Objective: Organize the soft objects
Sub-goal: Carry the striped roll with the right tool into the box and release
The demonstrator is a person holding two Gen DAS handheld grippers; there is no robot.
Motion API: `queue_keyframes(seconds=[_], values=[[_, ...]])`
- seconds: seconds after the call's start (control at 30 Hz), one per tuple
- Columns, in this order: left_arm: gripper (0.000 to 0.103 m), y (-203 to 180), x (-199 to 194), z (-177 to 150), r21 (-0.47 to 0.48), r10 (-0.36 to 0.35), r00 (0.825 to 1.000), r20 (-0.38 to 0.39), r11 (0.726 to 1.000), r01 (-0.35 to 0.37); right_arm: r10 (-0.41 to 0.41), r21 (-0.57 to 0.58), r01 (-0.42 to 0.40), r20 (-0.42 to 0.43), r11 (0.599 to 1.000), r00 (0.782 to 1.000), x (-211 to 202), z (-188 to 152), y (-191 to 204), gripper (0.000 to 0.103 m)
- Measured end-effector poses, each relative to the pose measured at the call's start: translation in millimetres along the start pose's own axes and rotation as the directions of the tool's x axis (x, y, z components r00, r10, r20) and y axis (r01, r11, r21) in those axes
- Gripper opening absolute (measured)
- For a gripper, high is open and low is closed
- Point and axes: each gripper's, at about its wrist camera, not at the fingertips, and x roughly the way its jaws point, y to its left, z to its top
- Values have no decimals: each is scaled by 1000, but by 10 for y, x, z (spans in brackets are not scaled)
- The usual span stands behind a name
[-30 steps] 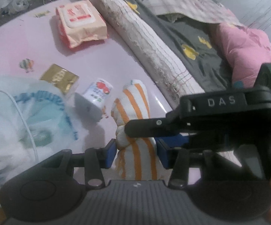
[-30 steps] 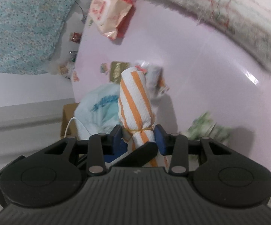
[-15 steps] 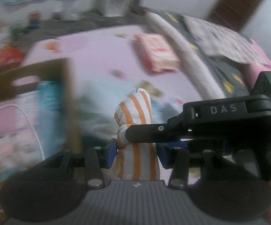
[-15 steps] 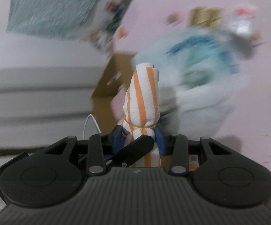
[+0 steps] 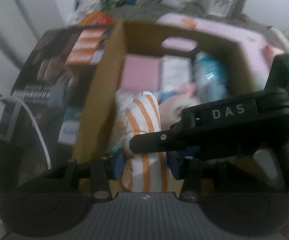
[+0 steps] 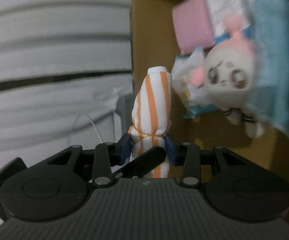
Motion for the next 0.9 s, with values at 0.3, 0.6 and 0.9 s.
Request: queue_keyframes(seconds=[0.3, 0.6, 0.9], values=[[50, 334, 274, -188, -15, -1, 995, -100, 1000, 0, -111, -20, 110, -116, 994, 987, 832, -44, -197, 37], [56, 332, 244, -254, 3, -29, 993, -114, 1000, 29, -200, 0, 202, -140, 979, 970, 1139, -95, -221, 50], [74, 217, 105, -228, 8, -66, 994, -88, 998, 67, -91, 37, 93, -56, 995, 994, 772, -36, -95, 84]])
